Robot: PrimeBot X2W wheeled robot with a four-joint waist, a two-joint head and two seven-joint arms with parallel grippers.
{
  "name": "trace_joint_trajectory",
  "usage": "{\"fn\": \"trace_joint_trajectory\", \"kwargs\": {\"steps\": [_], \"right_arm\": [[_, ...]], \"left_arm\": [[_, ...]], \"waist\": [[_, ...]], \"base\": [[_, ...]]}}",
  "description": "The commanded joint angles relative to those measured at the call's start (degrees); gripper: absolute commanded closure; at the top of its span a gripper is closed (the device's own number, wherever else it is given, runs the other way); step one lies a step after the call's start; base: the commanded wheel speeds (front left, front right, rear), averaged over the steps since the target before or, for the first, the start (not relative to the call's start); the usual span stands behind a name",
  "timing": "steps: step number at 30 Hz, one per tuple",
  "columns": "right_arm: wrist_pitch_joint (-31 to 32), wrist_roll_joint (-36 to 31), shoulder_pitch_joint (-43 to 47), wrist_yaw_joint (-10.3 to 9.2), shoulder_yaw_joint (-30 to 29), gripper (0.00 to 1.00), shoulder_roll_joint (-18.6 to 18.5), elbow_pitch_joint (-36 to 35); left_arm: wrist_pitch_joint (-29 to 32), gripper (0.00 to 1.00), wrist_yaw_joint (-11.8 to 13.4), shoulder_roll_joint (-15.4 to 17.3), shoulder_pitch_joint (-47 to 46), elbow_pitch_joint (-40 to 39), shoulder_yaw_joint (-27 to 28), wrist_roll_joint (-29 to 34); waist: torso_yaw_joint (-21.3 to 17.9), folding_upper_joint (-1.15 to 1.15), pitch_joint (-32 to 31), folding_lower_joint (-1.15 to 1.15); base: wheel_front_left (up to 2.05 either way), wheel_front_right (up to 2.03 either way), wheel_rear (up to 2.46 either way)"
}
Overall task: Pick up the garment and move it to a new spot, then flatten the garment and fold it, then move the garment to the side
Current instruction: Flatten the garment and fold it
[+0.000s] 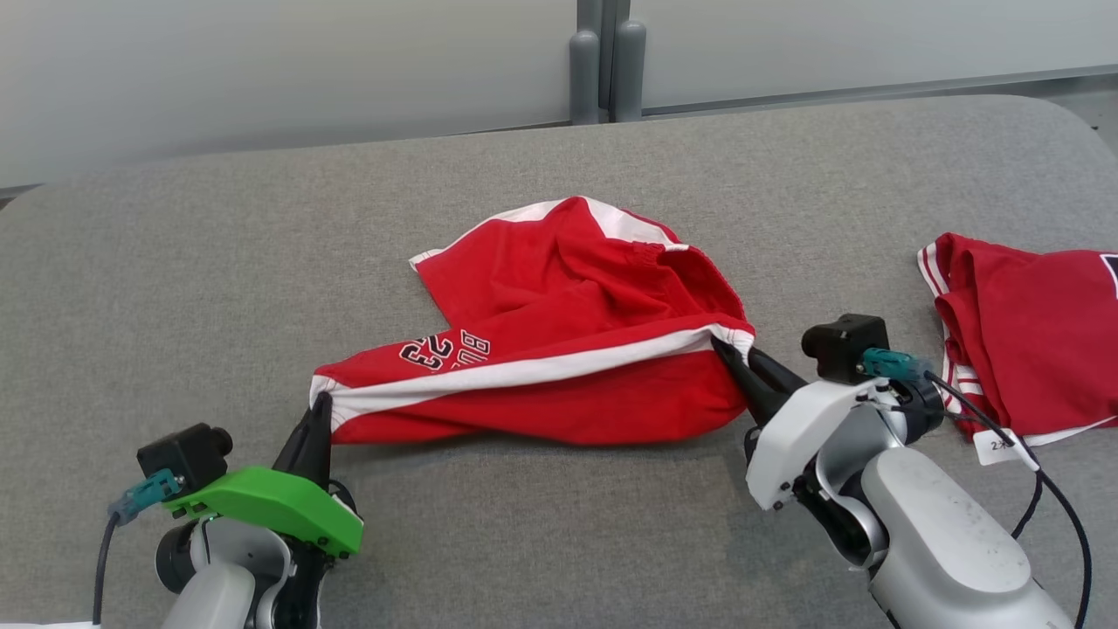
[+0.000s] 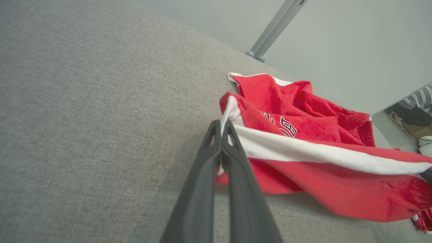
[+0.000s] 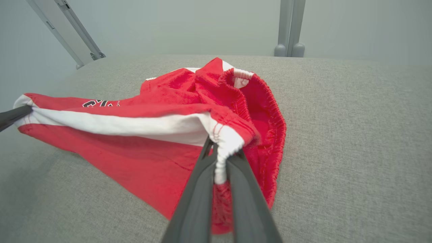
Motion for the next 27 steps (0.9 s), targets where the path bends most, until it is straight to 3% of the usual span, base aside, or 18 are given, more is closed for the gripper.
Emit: {"fn": "trace_joint_trajectory", "kwargs": {"steps": [1, 9, 16, 27], "right_arm": [[-0.5, 0.8, 0.6, 0.0, -0.6, 1.0, -0.7, -1.8], [-0.5, 1.6, 2.8, 0.0, -4.4, 1.0, -2.6, -11.4], [2.4, 2.6, 5.4, 0.0, -7.9, 1.0, -4.1, -23.3], [8.7, 3.7, 3.5, 0.0, -12.6, 1.0, -5.0, -36.3]], "left_arm": [[-0.9, 1.0, -0.1, 0.3, 0.2, -1.3, 0.6, 0.0], [-2.7, 1.0, 0.3, 0.3, 0.9, -9.8, 1.7, -0.7], [-2.0, 1.0, 2.3, 0.5, 1.3, -21.7, 2.6, -1.3], [4.7, 1.0, 6.8, 5.3, -5.4, -39.2, 4.4, 1.0]], "waist": [[-0.3, 0.18, -0.8, 0.0], [-0.8, 0.18, -3.9, 0.0], [-1.3, 0.18, -7.5, 0.0], [-0.8, 0.18, -9.5, 0.0]], "base": [[0.0, 0.0, 0.0], [0.0, 0.0, 0.0], [0.0, 0.0, 0.0], [0.0, 0.0, 0.0]]}}
